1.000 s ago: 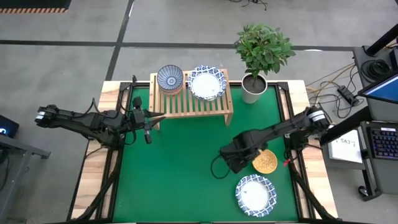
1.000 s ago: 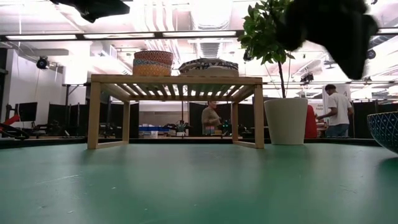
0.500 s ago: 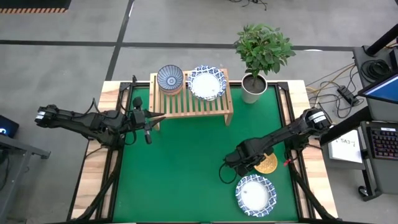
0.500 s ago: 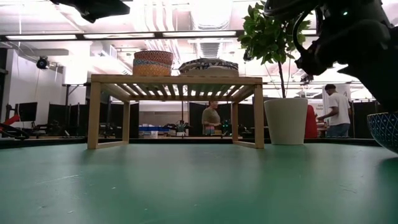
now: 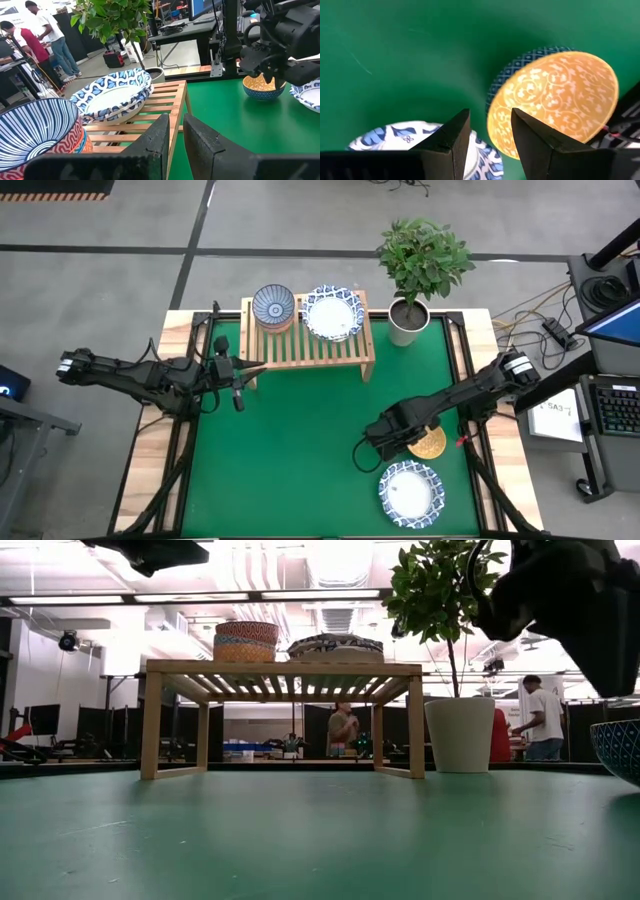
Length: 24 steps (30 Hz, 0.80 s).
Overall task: Place and stack bowls onto a shelf
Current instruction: Stack the yellow bowl on top of the dark blue bowl on the shelf
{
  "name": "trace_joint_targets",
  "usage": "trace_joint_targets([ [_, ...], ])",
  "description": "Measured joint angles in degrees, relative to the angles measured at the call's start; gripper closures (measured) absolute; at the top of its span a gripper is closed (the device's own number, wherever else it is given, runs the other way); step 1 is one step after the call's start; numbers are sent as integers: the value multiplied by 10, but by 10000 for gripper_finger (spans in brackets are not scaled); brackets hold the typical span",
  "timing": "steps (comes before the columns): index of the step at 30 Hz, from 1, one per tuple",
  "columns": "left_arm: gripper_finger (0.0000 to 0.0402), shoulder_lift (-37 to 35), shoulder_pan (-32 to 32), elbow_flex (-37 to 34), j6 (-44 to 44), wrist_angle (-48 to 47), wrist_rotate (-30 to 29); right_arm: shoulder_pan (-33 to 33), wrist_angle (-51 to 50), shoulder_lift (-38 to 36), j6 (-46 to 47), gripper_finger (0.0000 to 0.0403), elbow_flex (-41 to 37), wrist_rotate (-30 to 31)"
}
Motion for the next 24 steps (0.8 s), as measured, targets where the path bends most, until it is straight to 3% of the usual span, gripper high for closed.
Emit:
trace_joint_targets([
  [9, 364, 7, 0, 0, 0, 0, 0, 0, 37, 0, -1, 268, -30, 11],
  [18, 364, 10, 0, 0, 2, 4, 0, 0, 134, 0, -4, 273, -109, 29],
  [24, 364, 10, 0, 0, 2, 5, 0, 0, 144, 0, -20, 356, -118, 35],
])
